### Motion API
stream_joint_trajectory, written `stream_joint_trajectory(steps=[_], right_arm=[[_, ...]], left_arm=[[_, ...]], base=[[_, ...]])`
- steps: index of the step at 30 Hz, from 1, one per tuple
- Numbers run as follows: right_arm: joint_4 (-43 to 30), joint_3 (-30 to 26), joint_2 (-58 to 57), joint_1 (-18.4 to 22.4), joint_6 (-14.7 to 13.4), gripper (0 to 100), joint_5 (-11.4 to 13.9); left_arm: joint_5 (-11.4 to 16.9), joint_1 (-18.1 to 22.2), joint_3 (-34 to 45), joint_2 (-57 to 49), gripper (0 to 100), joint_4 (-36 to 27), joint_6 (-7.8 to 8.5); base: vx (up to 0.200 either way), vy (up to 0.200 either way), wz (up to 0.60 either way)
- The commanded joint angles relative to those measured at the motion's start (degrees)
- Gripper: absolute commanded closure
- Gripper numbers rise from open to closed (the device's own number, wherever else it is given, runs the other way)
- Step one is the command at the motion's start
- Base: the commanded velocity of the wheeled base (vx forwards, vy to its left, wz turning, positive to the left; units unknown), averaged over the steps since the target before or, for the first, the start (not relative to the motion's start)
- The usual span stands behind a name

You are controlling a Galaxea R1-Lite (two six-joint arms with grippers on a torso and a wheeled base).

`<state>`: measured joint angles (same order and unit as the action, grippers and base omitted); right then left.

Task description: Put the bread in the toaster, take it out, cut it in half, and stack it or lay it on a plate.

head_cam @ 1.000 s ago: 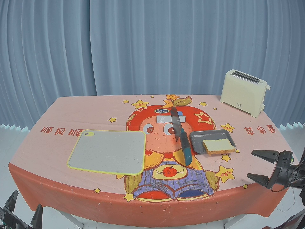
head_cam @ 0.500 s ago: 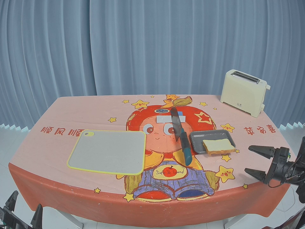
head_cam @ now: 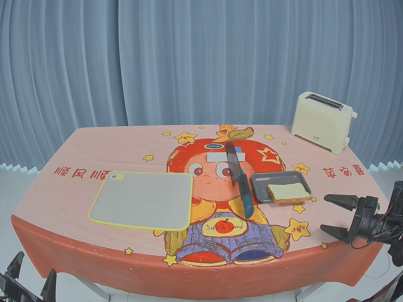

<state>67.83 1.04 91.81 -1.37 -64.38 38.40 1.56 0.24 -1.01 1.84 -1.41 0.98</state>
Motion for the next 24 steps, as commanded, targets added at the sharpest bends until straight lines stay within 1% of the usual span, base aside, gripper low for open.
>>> stream_joint_trajectory(steps=[1,4,11,17,21,23,24], right_arm=[[0.02,0.46,0.30,0.05,-0.05,0,0.01],[0.02,0.81,0.30,0.05,-0.05,0,-0.08],[0.02,2.22,3.29,-0.39,-0.13,0,-2.89],[0.02,3.80,5.22,-0.39,-0.31,0,-3.07],[0.02,5.20,5.22,-1.36,-0.66,0,-3.16],[0.02,6.35,5.31,-1.80,-1.89,0,-3.16],[0.02,7.05,5.31,-1.97,-2.95,0,-3.16]], left_arm=[[0.02,0.02,0.48,0.09,0,0.01,-0.01],[0.02,0.02,0.48,0.09,0,0.01,-0.01],[0.02,0.02,0.48,0.09,0,0.01,-0.01],[0.02,0.02,0.48,0.09,0,0.01,-0.01],[0.02,0.02,0.48,0.09,0,0.01,-0.01],[0.02,0.02,0.48,0.09,0,0.01,-0.01],[0.02,0.02,0.48,0.09,0,0.01,-0.01]], base=[[0.000,0.000,0.00],[0.000,0.000,0.00],[0.000,0.000,0.00],[0.000,0.000,0.00],[0.000,0.000,0.00],[0.000,0.000,0.00],[0.000,0.000,0.00]])
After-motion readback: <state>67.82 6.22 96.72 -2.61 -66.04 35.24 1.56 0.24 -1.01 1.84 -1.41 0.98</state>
